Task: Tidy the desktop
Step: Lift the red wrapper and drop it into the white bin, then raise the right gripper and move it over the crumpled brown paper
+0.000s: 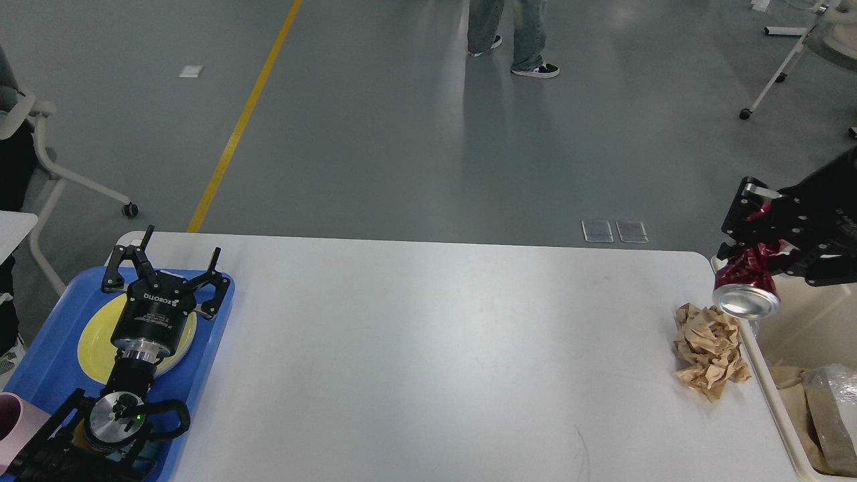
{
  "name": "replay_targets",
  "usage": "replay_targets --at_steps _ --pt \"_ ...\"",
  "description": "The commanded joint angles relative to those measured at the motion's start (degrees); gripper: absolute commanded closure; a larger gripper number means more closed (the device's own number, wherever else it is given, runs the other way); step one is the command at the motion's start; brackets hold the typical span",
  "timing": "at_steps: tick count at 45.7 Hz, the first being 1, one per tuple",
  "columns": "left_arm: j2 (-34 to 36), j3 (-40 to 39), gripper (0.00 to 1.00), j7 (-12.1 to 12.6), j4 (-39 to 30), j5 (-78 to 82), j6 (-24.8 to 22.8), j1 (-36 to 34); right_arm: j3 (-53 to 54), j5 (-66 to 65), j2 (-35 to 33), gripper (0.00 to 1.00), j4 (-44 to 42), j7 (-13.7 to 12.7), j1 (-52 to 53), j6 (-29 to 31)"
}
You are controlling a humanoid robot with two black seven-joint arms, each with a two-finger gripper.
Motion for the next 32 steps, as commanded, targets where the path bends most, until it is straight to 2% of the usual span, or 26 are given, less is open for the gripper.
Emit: replay_targets --at_steps 1,7,13,24,29,32 --pt "0.0 0.0 0.04 -0.06 0.0 0.0 0.01 0.0 -2.34 -0.37 -6.58 1.0 -4.99 -0.12 -5.02 -2.29" --pt "0.0 0.0 0.04 -0.06 0.0 0.0 -0.07 0.0 -3.04 -1.69 -12.47 1.0 -12.63 -0.12 -16.7 -7.57" --pt "0.0 0.0 0.04 -0.06 0.0 0.0 -0.07 0.0 0.37 -0.81 -14.59 1.0 -24.67 0.06 -32.86 -9.42" --pt "0.0 0.0 0.04 -0.06 0.0 0.0 0.01 0.0 21.81 -0.81 -17.05 1.0 -46.98 -0.03 -64.41 -12.85" --pt "0.0 0.0 0.04 -0.06 0.0 0.0 -0.08 0.0 30.43 -0.81 -15.82 1.0 -60.34 -0.12 -78.84 -12.94" --pt "0.0 0.0 0.04 -0.06 0.0 0.0 0.01 0.0 33.95 -0.81 -12.76 1.0 -68.08 -0.12 -85.43 -13.02"
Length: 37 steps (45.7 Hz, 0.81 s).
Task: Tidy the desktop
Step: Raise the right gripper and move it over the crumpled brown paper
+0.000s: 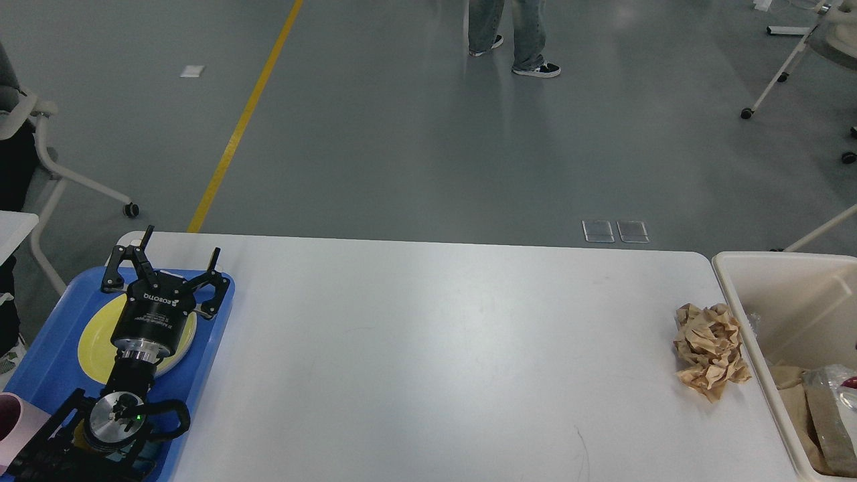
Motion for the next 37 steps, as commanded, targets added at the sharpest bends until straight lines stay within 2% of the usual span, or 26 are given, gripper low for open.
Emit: replay_targets --at_steps 1,6,10,17,24,30,32,33,37 --pt "0.0 0.0 0.04 0.0 0.0 0.0 0.01 0.0 8.17 -0.06 4.53 1.0 -15.88 -0.11 -14.51 -0.17" --pt "0.0 0.0 0.04 0.0 0.0 0.0 -0.08 0.0 11.96 -0.06 9.02 1.0 -29.33 -0.64 -24.54 -1.13" --pt "0.0 0.0 0.04 0.0 0.0 0.0 -0.08 0.0 13.02 -0.15 12.01 1.0 -35.06 -0.73 -29.29 -5.08" --pt "0.0 0.0 0.04 0.0 0.0 0.0 -0.08 0.0 12.4 -1.11 13.95 1.0 -35.51 -2.57 -32.99 -13.6" --pt "0.0 0.0 0.04 0.0 0.0 0.0 -0.08 0.0 12.23 -1.38 15.88 1.0 -35.6 -4.33 -36.07 -16.69" --pt "0.0 0.0 0.04 0.0 0.0 0.0 -0.08 0.0 13.1 -1.2 15.88 0.99 -35.6 -4.25 -36.51 -18.01" --pt "0.0 0.0 0.04 0.0 0.0 0.0 -0.08 0.0 13.11 -1.2 16.15 0.89 -35.6 -4.25 -36.51 -18.97" --pt "0.0 0.0 0.04 0.0 0.0 0.0 -0.08 0.0 13.11 -1.2 16.23 0.8 -35.6 -4.33 -36.59 -19.59" --pt "0.0 0.0 0.04 0.0 0.0 0.0 -0.08 0.0 13.02 -1.2 16.5 0.32 -35.6 -4.25 -36.86 -22.84"
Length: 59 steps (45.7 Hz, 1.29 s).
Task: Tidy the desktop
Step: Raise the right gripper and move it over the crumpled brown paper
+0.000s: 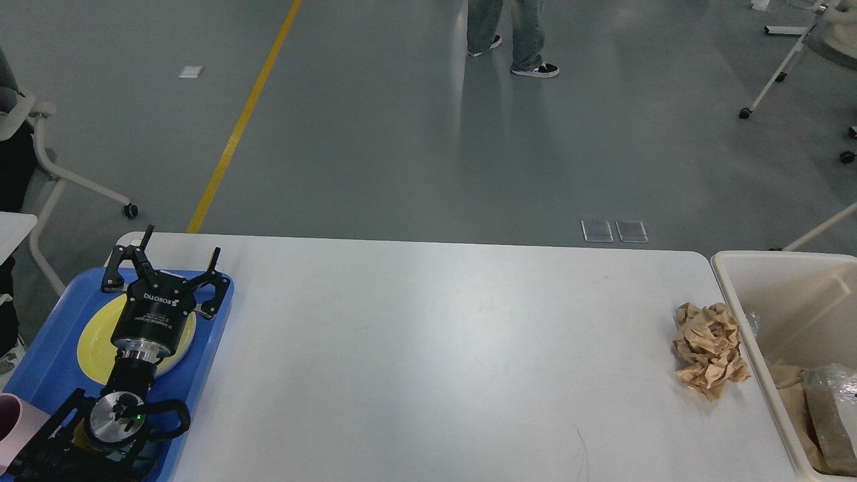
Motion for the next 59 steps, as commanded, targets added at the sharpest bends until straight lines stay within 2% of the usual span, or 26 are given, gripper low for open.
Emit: replay_targets --at_steps 1,2,4,22,30,43,49,54,58,59 --pt "0.0 0.0 0.04 0.0 0.0 0.0 0.01 0.0 0.0 0.03 0.52 0.22 0.02 0.01 -0.38 -4.1" --pt "0.0 0.0 0.04 0.0 0.0 0.0 0.01 0.0 -0.09 0.03 0.7 0.11 0.02 0.01 -0.38 -5.15" --pt "0.0 0.0 0.04 0.0 0.0 0.0 0.01 0.0 -0.09 0.03 1.05 0.0 0.1 0.01 -0.38 -5.51" --pt "0.0 0.0 0.04 0.0 0.0 0.0 0.01 0.0 -0.44 0.03 1.66 0.0 -0.16 0.28 -0.73 -6.21" --pt "0.0 0.0 0.04 0.0 0.0 0.0 0.01 0.0 0.08 0.12 1.66 0.0 0.46 0.63 1.02 -4.19" --pt "0.0 0.0 0.04 0.0 0.0 0.0 0.01 0.0 -1.14 -0.41 1.14 0.0 0.37 0.37 17.1 17.59" --pt "0.0 0.0 0.04 0.0 0.0 0.0 0.01 0.0 -5.36 -2.16 1.75 0.0 1.86 -0.25 24.83 26.03" --pt "0.0 0.0 0.04 0.0 0.0 0.0 0.01 0.0 -8.87 -5.76 1.14 0.0 11.77 -0.43 36.77 33.59" --pt "0.0 0.0 0.04 0.0 0.0 0.0 0.01 0.0 -11.51 -11.82 1.14 0.0 23.28 -1.3 46.88 34.48" --pt "0.0 0.0 0.04 0.09 0.0 0.0 0.01 0.0 -12.39 -14.62 1.14 0.0 30.62 -1.74 51.78 34.4"
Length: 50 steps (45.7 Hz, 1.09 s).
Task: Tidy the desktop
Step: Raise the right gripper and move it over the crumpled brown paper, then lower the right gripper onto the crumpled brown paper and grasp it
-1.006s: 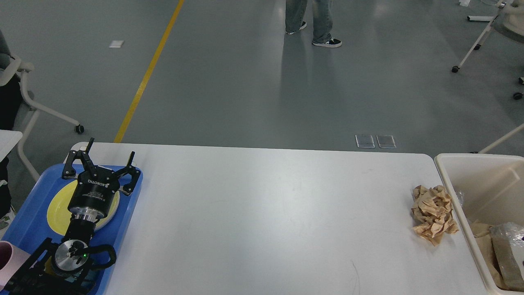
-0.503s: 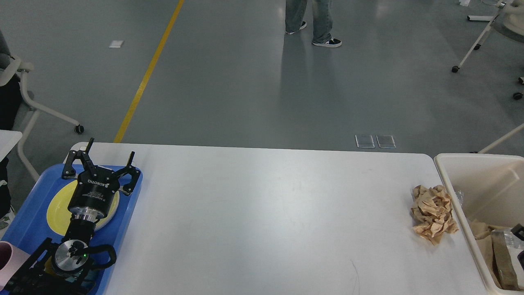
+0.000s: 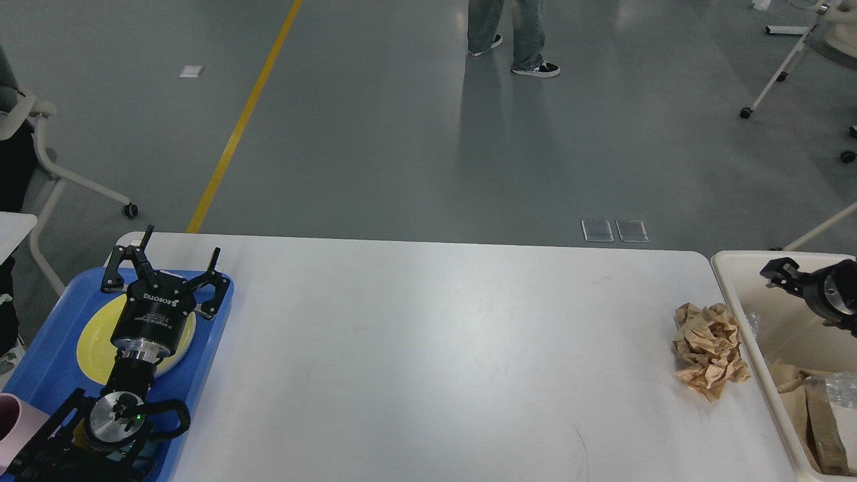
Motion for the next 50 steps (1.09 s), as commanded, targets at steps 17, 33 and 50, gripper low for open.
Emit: replay_targets --at_steps 17,33,50 --pt "0.0 0.0 0.04 0.0 0.0 0.0 0.0 -0.09 -5.21 -9.09 3.08 0.0 59.56 -1.23 50.89 0.9" --pt "0.0 0.0 0.04 0.0 0.0 0.0 0.0 0.0 -8.38 -6.18 -0.25 0.02 80.23 -1.23 71.9 0.72" --pt "0.0 0.0 0.04 0.0 0.0 0.0 0.0 0.0 -12.95 -6.18 -0.87 0.02 79.8 -1.23 69.81 -4.98"
